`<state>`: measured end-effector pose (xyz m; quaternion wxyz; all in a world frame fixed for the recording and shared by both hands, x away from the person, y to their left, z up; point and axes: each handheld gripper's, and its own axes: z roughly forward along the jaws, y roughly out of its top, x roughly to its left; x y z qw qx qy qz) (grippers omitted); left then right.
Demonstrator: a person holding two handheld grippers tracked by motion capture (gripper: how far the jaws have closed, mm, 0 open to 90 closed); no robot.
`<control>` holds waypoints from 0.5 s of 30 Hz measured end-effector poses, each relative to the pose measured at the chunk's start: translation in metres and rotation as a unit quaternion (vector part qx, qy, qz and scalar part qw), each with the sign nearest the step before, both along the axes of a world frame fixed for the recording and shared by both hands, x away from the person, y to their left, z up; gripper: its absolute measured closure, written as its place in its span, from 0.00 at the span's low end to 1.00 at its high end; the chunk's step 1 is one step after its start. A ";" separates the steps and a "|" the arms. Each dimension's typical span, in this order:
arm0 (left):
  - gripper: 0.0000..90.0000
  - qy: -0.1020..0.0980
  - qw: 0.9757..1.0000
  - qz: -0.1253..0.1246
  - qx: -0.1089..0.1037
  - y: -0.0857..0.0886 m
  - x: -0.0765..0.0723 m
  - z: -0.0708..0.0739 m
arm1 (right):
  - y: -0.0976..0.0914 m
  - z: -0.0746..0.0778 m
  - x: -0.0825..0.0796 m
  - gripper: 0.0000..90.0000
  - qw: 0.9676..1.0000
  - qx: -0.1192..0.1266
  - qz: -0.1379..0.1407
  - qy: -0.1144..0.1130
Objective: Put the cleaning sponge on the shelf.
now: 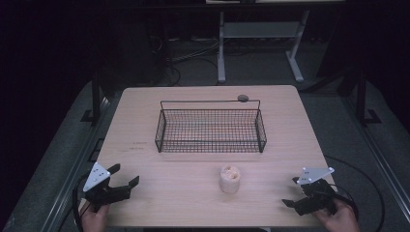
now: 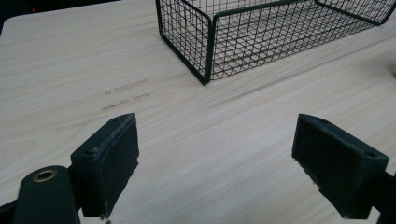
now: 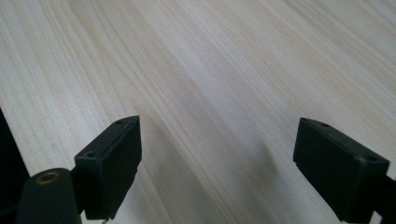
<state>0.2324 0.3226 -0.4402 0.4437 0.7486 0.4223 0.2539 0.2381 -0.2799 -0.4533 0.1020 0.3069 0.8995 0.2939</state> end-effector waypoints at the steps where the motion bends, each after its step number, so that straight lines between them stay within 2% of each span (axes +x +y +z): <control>1: 0.15 0.001 1.000 -0.001 0.001 0.000 0.000 0.000 | 0.000 0.001 0.001 0.17 1.000 0.000 0.000 0.001; 7: 0.16 0.004 1.000 0.000 0.005 -0.001 0.001 -0.002 | 0.000 0.006 0.008 0.17 1.000 -0.004 0.013 0.016; 10: 0.15 0.005 1.000 0.000 0.005 -0.001 0.001 -0.002 | 0.007 0.012 0.016 0.17 0.999 -0.026 0.035 0.024; 15: 0.16 0.002 1.000 0.001 0.003 0.000 -0.001 -0.001 | 0.012 0.019 0.026 0.17 0.997 -0.040 0.055 0.033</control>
